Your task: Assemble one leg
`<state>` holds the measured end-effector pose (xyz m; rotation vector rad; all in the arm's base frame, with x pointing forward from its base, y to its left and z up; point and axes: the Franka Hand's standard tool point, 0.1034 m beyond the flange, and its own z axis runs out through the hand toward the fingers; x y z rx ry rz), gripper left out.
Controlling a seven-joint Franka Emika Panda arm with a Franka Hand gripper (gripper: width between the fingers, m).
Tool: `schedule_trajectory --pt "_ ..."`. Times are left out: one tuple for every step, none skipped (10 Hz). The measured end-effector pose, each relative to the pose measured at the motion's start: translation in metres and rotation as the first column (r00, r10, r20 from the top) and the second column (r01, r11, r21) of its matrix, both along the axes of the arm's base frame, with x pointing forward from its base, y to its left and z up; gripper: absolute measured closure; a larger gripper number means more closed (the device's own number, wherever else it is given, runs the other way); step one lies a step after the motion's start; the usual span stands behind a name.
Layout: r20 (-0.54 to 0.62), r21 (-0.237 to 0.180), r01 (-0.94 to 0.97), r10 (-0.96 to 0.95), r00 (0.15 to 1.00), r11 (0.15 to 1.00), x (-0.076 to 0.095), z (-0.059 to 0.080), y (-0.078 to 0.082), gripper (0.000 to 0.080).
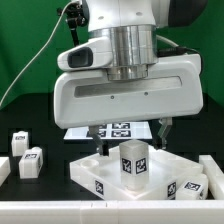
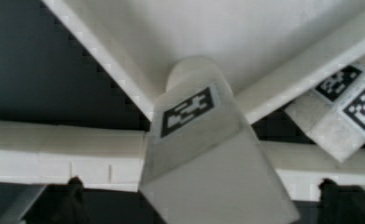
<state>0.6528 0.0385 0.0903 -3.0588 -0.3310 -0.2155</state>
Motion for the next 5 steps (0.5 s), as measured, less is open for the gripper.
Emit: schedule_trajectory --pt "0.014 -0.019 -0.087 0.087 0.996 0.996 0.0006 -0.0001 -0.0007 0.015" --pt "0.015 -0.033 -0.166 0.166 0.986 0.986 -0.0019 -0.0025 -0.0015 0.015" --pt "0.015 -0.043 -0.234 0.235 0.972 0.971 -0.0037 -0.0042 -0.0016 0.015" --pt "0.015 -0.046 -0.251 0.251 0.968 0.967 -0.0046 -0.0051 -0.0017 0.015" --pt "0.014 -0.046 -0.253 0.254 0.967 0.966 -0.0052 -0.0058 -0.0018 0.0187"
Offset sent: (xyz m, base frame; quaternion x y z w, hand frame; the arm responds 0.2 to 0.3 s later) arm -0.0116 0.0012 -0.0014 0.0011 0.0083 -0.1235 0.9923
